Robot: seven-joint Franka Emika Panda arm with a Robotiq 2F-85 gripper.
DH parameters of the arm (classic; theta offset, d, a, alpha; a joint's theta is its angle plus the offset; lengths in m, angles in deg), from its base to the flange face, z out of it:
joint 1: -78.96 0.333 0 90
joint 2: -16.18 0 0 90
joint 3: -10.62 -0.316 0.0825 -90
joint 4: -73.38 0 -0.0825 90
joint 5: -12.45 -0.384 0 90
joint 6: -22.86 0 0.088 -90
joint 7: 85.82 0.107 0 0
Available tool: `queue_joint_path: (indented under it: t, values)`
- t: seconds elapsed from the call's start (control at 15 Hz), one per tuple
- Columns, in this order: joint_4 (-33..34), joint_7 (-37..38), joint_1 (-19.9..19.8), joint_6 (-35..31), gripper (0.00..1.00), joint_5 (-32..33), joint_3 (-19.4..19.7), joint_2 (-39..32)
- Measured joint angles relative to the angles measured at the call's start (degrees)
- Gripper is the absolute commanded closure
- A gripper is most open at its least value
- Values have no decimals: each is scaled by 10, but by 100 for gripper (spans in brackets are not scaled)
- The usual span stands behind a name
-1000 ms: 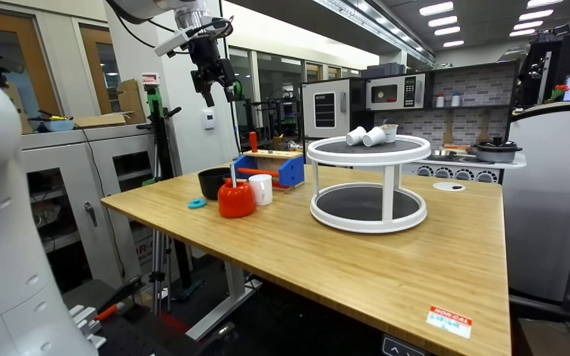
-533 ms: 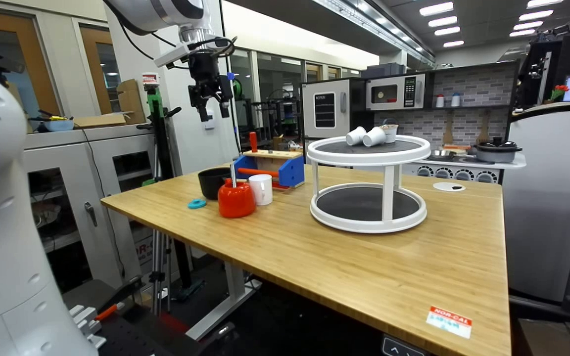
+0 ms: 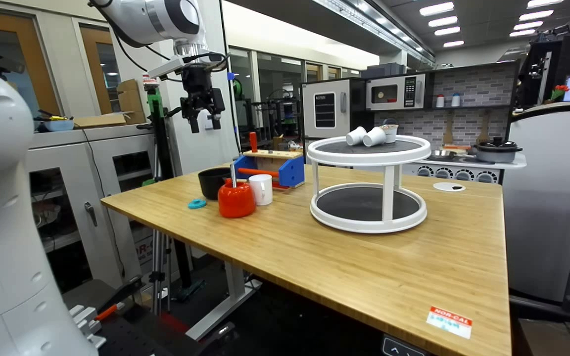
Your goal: Put the marker in the kettle on the table
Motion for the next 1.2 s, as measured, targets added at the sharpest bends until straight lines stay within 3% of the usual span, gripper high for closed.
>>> queue_joint_path:
  t: [1.2]
  values:
    - [3,9,8,-3,0,27,14,-31]
